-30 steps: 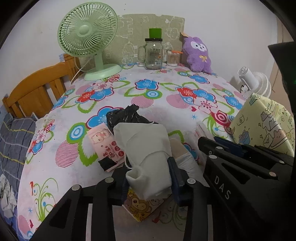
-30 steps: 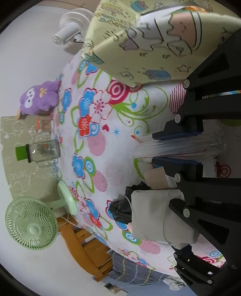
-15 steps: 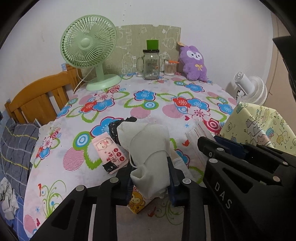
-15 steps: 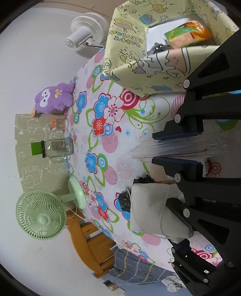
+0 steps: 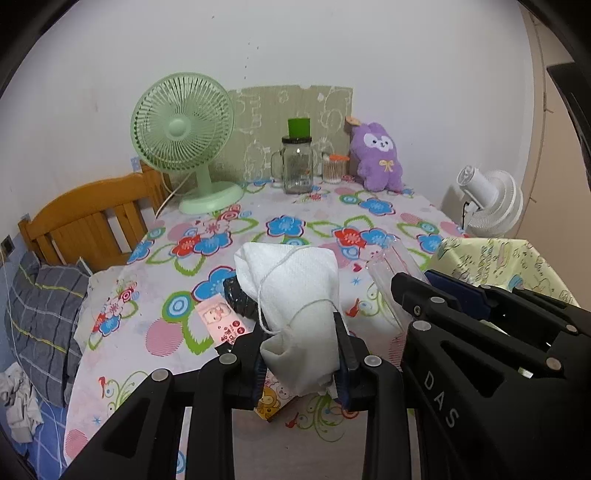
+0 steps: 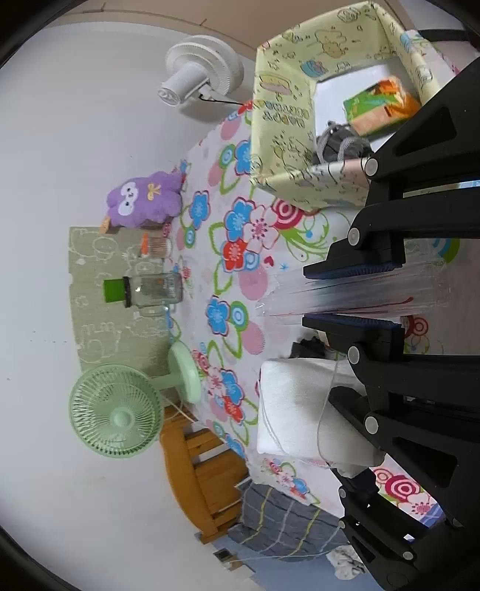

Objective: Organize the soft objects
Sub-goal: 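Grasp white cloth bag with left tool while right tool grasps clear plastic bag, then lift white bag with left tool toward box while right tool carries plastic bag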

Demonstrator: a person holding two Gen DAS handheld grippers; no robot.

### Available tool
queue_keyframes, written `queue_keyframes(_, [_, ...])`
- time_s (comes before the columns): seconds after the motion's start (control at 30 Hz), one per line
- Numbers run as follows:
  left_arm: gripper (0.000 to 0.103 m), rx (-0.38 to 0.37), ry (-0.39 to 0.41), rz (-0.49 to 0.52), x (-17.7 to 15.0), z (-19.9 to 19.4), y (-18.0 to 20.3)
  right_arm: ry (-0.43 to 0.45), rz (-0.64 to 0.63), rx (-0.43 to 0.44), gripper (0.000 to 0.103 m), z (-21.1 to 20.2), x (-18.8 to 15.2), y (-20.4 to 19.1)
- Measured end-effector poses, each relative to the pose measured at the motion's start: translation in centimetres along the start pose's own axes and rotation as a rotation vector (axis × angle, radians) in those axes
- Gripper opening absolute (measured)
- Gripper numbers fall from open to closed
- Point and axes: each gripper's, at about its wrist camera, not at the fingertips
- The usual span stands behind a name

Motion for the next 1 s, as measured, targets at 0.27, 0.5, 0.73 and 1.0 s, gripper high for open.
queue_keyframes(0.27, [0.029, -0.007, 0.043, -0.007, 0.9, -2.1, 0.7, 0.044, -0.004, -0.007, 0.022, -2.5, 0.8, 0.4])
queue_keyframes(0.5, [0.029, -0.005, 0.079, -0.001, 1.9, -3.8, 1.4, 0.076, -0.008, 0.005, 0.022, -4.5, 1.8, 0.9])
queue_keyframes(0.73, [0.03, -0.009, 0.099, -0.014, 2.7, -4.8, 1.9, 0.101, -0.03, 0.012, 0.022, -5.9, 2.8, 1.3])
queue_keyframes(1.0, [0.03, -0.018, 0.109, -0.012, 3.6, -4.8, 3.1, 0.119, -0.034, 0.009, 0.022, -6.5, 3.5, 2.6])
Point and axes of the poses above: each gripper's, at about its wrist camera, not at the fingertips, and z roughly the way its jaws point, y to its right, x to its top, and after that the axes turned 1 degree about -y, right-handed
